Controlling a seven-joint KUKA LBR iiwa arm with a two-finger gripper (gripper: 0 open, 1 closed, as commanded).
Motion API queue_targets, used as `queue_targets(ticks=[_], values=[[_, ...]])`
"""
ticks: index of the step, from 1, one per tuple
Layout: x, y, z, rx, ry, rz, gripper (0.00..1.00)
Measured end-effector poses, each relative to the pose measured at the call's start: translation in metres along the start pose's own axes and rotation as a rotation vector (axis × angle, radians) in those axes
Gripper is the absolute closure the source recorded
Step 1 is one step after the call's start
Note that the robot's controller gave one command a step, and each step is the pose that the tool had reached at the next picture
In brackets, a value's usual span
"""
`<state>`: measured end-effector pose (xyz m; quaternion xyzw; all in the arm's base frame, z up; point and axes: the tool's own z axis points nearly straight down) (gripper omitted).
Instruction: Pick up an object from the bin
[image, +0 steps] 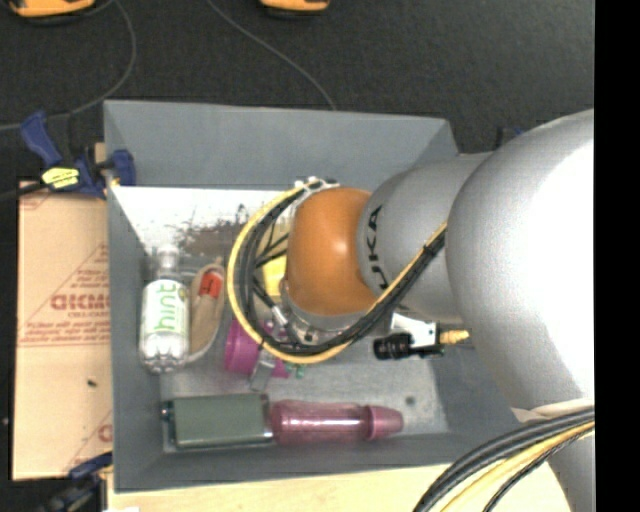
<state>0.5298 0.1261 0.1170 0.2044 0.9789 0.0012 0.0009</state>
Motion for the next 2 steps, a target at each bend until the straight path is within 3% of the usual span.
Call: queue_targets(ticks=[2], values=[[0.000, -0.001, -0.039, 0.000, 0.000, -0.003, 1.00]])
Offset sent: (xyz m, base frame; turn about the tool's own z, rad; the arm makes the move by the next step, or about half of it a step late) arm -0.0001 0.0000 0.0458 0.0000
